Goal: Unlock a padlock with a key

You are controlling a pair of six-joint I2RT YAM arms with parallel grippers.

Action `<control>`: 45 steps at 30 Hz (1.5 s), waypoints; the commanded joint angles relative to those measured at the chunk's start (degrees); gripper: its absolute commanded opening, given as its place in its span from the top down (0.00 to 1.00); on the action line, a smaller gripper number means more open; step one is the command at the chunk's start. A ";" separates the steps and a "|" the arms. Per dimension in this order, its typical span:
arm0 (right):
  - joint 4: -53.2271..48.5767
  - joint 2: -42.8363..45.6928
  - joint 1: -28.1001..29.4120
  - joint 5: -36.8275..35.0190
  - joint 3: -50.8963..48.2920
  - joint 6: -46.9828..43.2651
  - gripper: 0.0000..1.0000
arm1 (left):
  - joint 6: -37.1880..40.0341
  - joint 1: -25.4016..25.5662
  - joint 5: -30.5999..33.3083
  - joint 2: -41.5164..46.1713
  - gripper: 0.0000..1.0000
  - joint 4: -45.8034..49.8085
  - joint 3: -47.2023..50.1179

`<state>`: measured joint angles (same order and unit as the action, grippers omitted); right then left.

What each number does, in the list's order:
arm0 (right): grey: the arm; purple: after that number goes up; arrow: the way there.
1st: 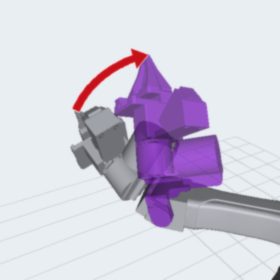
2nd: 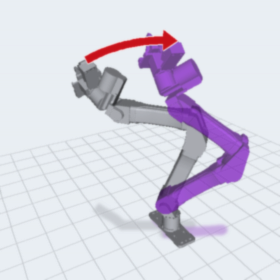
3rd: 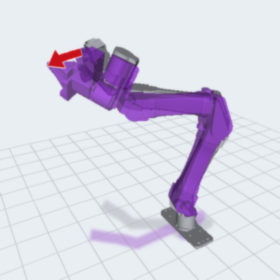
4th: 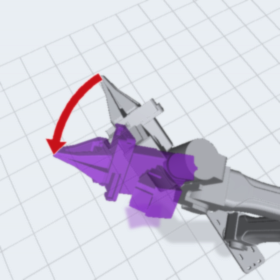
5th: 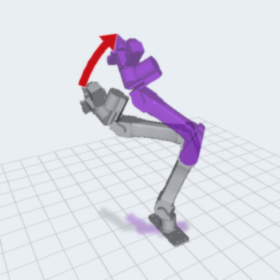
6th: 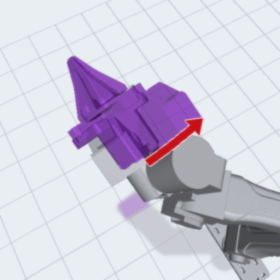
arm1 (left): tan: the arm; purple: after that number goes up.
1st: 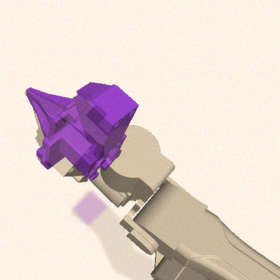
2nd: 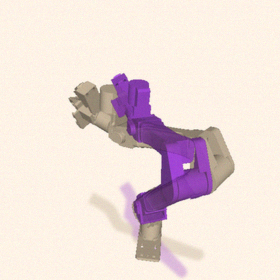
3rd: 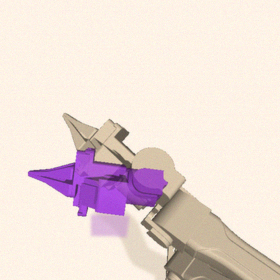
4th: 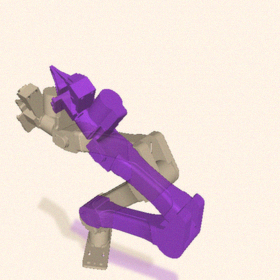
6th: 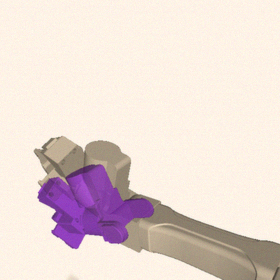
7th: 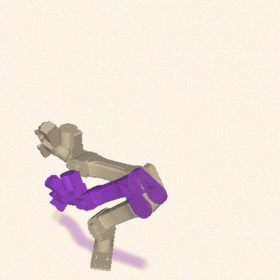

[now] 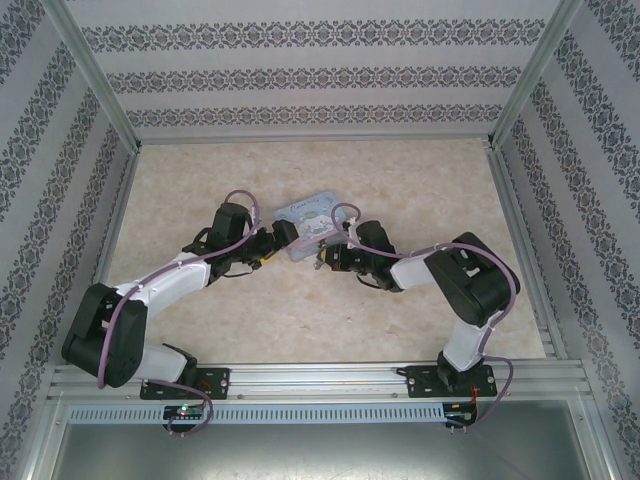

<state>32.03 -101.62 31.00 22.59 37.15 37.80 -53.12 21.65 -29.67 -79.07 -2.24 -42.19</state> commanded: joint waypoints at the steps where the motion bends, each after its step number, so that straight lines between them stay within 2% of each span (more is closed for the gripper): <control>1: -12.60 2.31 -0.98 1.73 1.51 -6.39 1.00 | 3.84 0.36 2.00 2.08 0.00 4.60 -3.85; 7: -13.67 2.77 -2.31 2.56 1.39 -6.11 1.00 | 9.76 2.45 8.22 0.08 0.00 12.67 -8.65; 15: -11.30 1.35 -2.70 3.17 0.65 -3.06 1.00 | 18.85 6.43 21.17 -6.29 0.00 23.32 -17.38; 21: -9.48 1.16 -3.32 3.62 -0.27 -1.11 1.00 | 22.74 9.08 29.19 -12.09 0.00 26.76 -21.47; 39: -4.24 1.25 -5.22 5.64 -3.56 3.69 1.00 | 25.17 12.96 39.23 -20.28 0.00 27.59 -23.37; 45: 0.52 0.34 -6.71 7.30 -5.29 7.32 1.00 | 25.43 13.51 40.00 -21.48 0.00 28.34 -23.15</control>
<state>31.24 -99.48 25.52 29.28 33.71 42.33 -29.71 34.57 7.25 -97.95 22.15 -65.82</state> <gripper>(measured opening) 0.049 0.997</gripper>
